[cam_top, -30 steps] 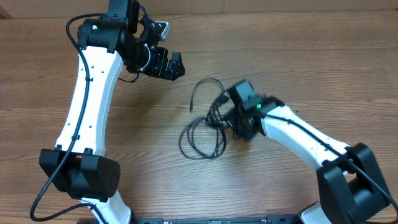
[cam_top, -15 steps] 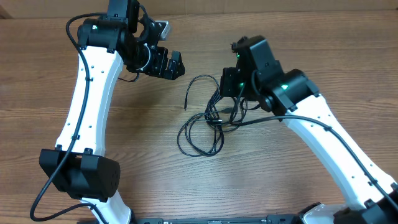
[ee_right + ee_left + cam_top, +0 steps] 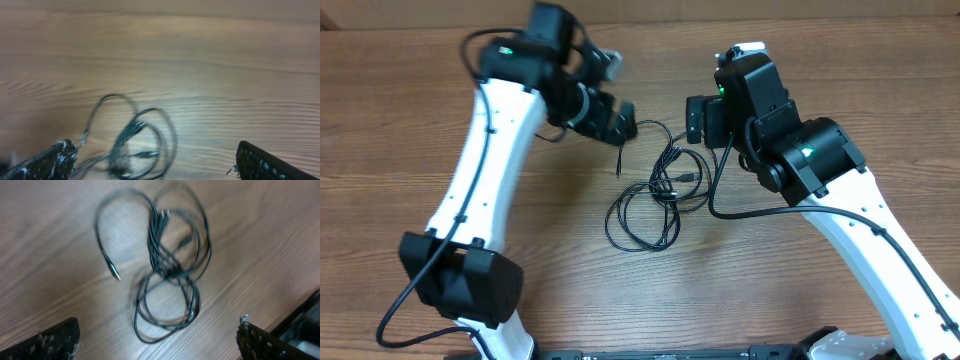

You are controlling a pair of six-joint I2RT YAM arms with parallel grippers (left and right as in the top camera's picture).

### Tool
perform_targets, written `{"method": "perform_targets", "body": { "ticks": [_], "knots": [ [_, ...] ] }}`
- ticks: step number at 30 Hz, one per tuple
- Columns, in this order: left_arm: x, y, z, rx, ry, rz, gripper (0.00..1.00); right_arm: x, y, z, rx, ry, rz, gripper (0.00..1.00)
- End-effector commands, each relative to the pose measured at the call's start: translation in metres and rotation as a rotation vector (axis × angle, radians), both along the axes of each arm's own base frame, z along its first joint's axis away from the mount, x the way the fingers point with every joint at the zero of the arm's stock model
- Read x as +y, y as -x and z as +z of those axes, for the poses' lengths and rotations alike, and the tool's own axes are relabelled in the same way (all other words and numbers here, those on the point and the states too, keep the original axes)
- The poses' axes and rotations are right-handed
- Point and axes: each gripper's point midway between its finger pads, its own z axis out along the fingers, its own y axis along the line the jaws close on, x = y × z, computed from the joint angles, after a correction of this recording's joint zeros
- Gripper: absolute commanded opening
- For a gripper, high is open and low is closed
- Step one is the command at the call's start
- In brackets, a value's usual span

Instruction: Untangle cables

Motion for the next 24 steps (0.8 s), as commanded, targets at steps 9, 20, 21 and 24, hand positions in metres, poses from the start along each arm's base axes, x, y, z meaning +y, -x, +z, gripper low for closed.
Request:
{"method": "perform_targets", "body": {
  "ticks": [9,20,21,24],
  "knots": [
    [0.003,0.040,-0.071,0.068,-0.255,-0.190,1.00,-0.077,-0.003,0.041,-0.072,-0.123,-0.205,1.00],
    [-0.022,0.053,-0.131,0.130,-0.089,-0.134,0.99,-0.103,-0.002,0.033,-0.006,-0.215,-0.219,1.00],
    [-0.021,0.054,-0.137,0.137,-0.087,-0.116,0.98,-0.103,-0.002,0.033,-0.006,-0.215,-0.219,1.00],
    [-0.023,0.061,-0.152,0.168,-0.060,-0.078,0.96,-0.103,-0.002,0.032,-0.004,-0.215,-0.219,1.00]
  ]
}}
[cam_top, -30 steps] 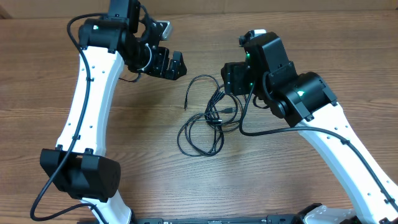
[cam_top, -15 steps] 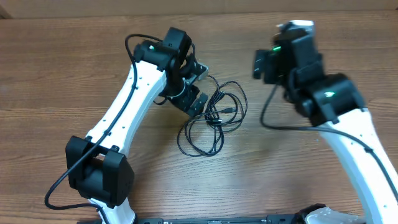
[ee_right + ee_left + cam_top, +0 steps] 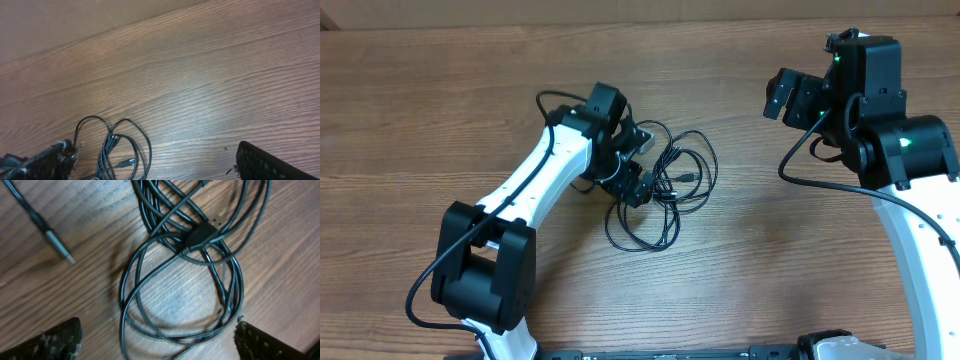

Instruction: Untangle cables

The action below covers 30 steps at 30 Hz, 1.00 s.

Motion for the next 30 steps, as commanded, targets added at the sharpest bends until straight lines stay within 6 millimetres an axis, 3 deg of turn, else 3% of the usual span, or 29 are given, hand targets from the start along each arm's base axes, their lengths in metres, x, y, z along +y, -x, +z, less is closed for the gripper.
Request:
{"method": "perform_targets", "body": {
  "ticks": [1,8,10,13,14,17,21,30],
  "knots": [
    [-0.007,0.016,-0.019,0.075,0.060,0.074,0.95,0.004,0.003,0.017,-0.042,-0.018,0.019,1.00],
    [-0.008,0.035,-0.052,0.111,0.091,0.105,0.92,0.003,0.006,0.014,-0.024,-0.015,0.018,1.00],
    [-0.009,0.040,-0.057,0.117,0.095,0.101,0.86,0.003,0.006,0.014,-0.022,-0.015,0.018,1.00],
    [-0.010,0.045,-0.062,0.119,0.092,0.091,0.51,0.003,0.006,0.014,-0.023,-0.015,0.018,1.00],
    [-0.011,0.046,-0.062,0.117,0.094,0.086,0.04,0.003,0.006,0.014,-0.023,-0.016,0.018,1.00],
    [-0.021,0.042,-0.052,0.122,0.144,0.082,0.04,0.003,0.006,0.014,-0.022,-0.015,0.018,1.00],
    [-0.031,0.022,-0.019,0.123,0.198,0.135,0.04,0.003,0.007,0.013,-0.019,-0.014,0.018,1.00],
    [-0.044,-0.025,0.107,0.041,0.300,0.179,0.04,0.003,0.009,0.004,0.015,0.014,0.043,1.00]
  ]
}}
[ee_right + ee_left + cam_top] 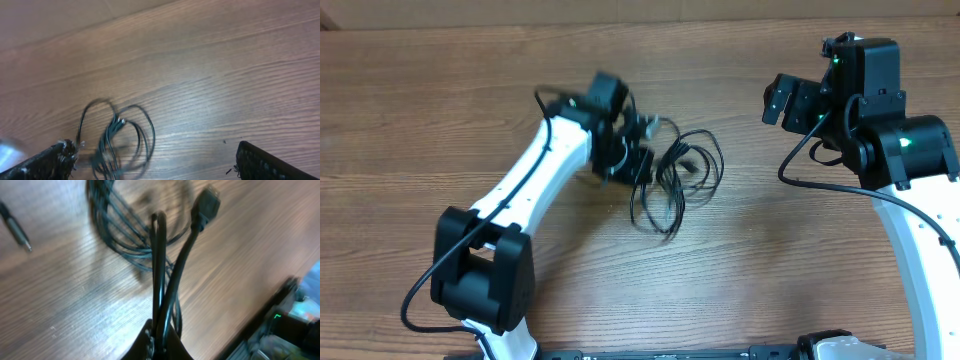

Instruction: Untangle cables

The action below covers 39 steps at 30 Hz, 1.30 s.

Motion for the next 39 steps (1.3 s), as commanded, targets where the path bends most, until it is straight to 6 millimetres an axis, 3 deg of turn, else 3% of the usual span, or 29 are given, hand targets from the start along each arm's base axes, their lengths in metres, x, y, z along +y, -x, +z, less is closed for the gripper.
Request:
{"method": "perform_targets", "body": {
  "ticks": [1,6,8,11,16,18,20,26,32,39],
  "knots": [
    [-0.007,-0.019,0.056,-0.074,0.079,0.031,0.04,0.002,0.003,0.009,-0.016,0.003,0.019,1.00],
    [-0.011,-0.028,0.101,-0.123,0.112,0.066,0.04,0.011,0.006,-0.002,0.032,-0.035,0.057,1.00],
    [-0.013,-0.033,0.116,-0.142,0.130,0.092,0.05,0.030,0.008,-0.007,0.058,-0.107,0.134,1.00],
    [-0.015,-0.038,0.125,-0.133,0.151,0.152,0.04,0.054,0.013,-0.007,0.079,-0.195,0.255,1.00],
    [-0.017,-0.048,0.147,-0.083,0.213,0.296,0.04,0.061,0.011,-0.016,0.110,-0.208,0.299,1.00],
    [-0.020,-0.051,0.167,-0.070,0.284,0.317,0.04,0.062,0.010,-0.023,0.125,-0.190,0.327,1.00],
    [-0.021,-0.057,0.199,-0.099,0.390,0.305,0.04,0.062,0.008,-0.033,0.156,-0.181,0.335,1.00],
    [0.005,-0.075,0.260,-0.157,0.502,0.434,0.04,0.066,0.005,-0.044,0.190,-0.196,0.344,0.99],
    [0.029,-0.084,0.303,-0.166,0.601,0.550,0.04,0.080,0.009,-0.041,0.172,-0.211,0.468,0.99],
    [0.031,-0.083,0.351,-0.137,0.781,0.531,0.04,0.106,0.018,-0.039,0.143,-0.213,0.663,0.99]
  ]
}}
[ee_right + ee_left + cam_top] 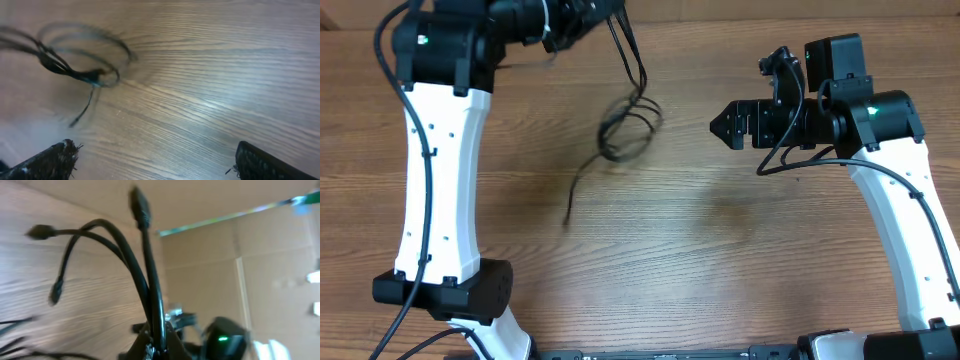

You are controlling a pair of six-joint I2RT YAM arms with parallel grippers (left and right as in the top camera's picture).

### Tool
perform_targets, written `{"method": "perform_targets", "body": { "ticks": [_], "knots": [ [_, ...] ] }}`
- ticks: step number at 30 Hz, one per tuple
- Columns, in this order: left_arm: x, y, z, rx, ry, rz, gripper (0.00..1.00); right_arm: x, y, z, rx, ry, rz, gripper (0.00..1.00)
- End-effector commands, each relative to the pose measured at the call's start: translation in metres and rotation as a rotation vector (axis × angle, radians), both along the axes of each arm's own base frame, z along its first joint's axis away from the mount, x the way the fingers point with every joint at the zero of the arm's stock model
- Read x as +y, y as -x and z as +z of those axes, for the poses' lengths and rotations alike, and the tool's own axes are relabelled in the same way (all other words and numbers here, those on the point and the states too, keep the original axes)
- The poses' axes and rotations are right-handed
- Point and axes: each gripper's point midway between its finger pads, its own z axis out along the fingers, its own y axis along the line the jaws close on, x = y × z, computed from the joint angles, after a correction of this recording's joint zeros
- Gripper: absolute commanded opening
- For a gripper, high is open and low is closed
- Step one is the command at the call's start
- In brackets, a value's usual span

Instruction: Untangle cables

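Observation:
A tangle of thin black cables [625,125] hangs in the air from my left gripper [603,10], which is raised high at the table's far side and shut on several strands. One loose end [572,198] dangles lowest. In the left wrist view the strands rise out of the shut left gripper [156,339] and one plug [139,202] sticks up. My right gripper [728,124] is open, level with the bundle and to its right, apart from it. The right wrist view shows the blurred bundle [80,65] far ahead of the open right gripper [155,157].
The wooden table [720,260] lies below the hanging bundle. A cardboard-coloured wall [210,255] stands behind the table. My right arm [222,340] shows in the left wrist view, beyond the held strands.
My left gripper, still shut on the strands, has gone from just above the table's middle to high at the far side. The whole tangle now hangs blurred. My right gripper moved left towards it.
Both grippers were open above the tangle lying on the table. Then my left gripper was down at the tangle, open, and my right arm stood off to the right. Then the left was shut on strands, lifting them slightly. Now the whole tangle hangs high.

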Motion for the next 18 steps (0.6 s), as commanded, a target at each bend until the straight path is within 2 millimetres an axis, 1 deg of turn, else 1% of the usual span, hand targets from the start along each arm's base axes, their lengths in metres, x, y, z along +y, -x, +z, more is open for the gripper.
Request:
{"method": "perform_targets", "body": {
  "ticks": [1,4,6,7,9,13,18],
  "knots": [
    [-0.008,0.018,0.040,-0.018,0.128,-0.070,0.04,0.025,0.005,0.002,-0.052,-0.011,0.165,0.99],
    [-0.011,0.020,0.049,-0.018,0.167,-0.090,0.04,0.045,0.008,-0.002,-0.088,0.012,0.273,0.99],
    [-0.014,0.024,0.057,-0.023,0.197,-0.120,0.04,0.062,0.010,-0.004,-0.133,0.027,0.357,0.95],
    [-0.016,0.026,0.062,-0.024,0.215,-0.138,0.04,0.071,0.008,-0.005,-0.160,0.038,0.390,0.93],
    [-0.018,0.029,0.071,-0.031,0.246,-0.163,0.04,0.080,0.000,-0.007,-0.205,0.079,0.397,0.91],
    [-0.021,0.034,0.088,-0.034,0.305,-0.203,0.04,0.086,-0.018,-0.009,-0.278,0.150,0.375,0.90],
    [-0.024,0.044,0.112,-0.074,0.360,-0.268,0.04,0.087,-0.026,-0.007,-0.307,0.154,0.363,0.90]
  ]
}}
